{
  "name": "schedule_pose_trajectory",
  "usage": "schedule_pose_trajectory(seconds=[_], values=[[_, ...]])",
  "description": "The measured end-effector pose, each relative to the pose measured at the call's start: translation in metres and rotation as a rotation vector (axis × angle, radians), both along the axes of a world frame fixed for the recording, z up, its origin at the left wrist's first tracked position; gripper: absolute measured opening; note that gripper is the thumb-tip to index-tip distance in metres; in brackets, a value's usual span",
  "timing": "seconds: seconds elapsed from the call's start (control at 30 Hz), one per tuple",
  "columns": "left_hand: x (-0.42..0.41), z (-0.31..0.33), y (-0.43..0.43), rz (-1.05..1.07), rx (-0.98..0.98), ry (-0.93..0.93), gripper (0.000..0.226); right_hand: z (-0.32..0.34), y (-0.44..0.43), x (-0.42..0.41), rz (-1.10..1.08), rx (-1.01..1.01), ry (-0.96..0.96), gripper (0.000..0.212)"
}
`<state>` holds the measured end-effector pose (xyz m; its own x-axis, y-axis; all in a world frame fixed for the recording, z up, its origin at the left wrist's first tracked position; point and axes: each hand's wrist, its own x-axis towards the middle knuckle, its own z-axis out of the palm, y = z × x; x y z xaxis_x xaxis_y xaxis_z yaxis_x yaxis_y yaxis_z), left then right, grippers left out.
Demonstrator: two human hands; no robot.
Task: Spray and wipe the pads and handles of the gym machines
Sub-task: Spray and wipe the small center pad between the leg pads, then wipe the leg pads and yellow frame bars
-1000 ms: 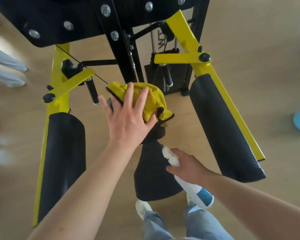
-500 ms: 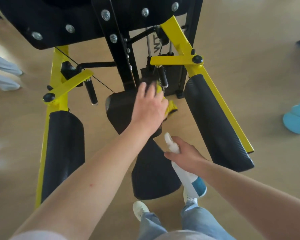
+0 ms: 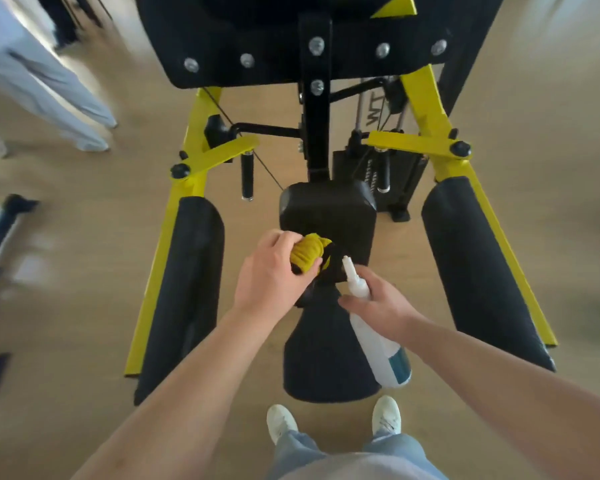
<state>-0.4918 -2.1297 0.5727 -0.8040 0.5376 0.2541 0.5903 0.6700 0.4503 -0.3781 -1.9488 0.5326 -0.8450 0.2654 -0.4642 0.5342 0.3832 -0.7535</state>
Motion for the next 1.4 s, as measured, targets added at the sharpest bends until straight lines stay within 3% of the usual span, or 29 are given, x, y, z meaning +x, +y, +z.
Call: schedule_pose_trajectory(seconds=[0.17, 0.23, 0.33, 0.5, 0.77, 0.97, 1.07, 1.17, 1.33, 1.4], values=[[0.000, 0.017, -0.052, 0.224, 0.034, -0.167, 0.052, 0.011, -0.050, -0.038, 0.228, -0.003, -0.028, 0.042], [0.000, 0.020, -0.066, 0.280, 0.099, -0.276, 0.054, 0.015, -0.070, -0.051, 0.282, -0.043, -0.028, 0.033], [0.000, 0.024, -0.082, 0.322, 0.216, -0.469, 0.060, 0.015, -0.092, -0.066, 0.332, -0.111, -0.016, 0.016], [0.007, 0.023, -0.100, 0.335, 0.301, -0.728, 0.069, 0.016, -0.103, -0.078, 0.358, -0.179, 0.058, 0.012], [0.048, 0.001, -0.069, 0.594, 0.452, -0.632, 0.032, 0.021, -0.066, -0.082, 0.617, -0.187, 0.067, 0.025], [0.091, 0.006, -0.041, 0.808, 0.658, -0.474, 0.028, 0.023, -0.053, -0.079, 0.779, -0.166, 0.103, 0.024], [0.111, 0.009, -0.049, 0.915, 0.550, -0.291, 0.040, 0.027, -0.063, -0.073, 0.878, -0.093, 0.120, 0.044], [0.131, 0.009, -0.068, 1.013, 0.391, -0.222, 0.045, 0.026, -0.077, -0.070, 0.945, -0.032, 0.110, 0.059], [0.166, 0.007, -0.082, 1.084, 0.293, -0.202, 0.051, 0.032, -0.102, -0.061, 0.958, -0.128, 0.110, 0.053], [0.175, 0.006, -0.082, 1.135, 0.332, -0.195, 0.051, 0.036, -0.109, -0.057, 0.973, -0.140, 0.117, 0.039]])
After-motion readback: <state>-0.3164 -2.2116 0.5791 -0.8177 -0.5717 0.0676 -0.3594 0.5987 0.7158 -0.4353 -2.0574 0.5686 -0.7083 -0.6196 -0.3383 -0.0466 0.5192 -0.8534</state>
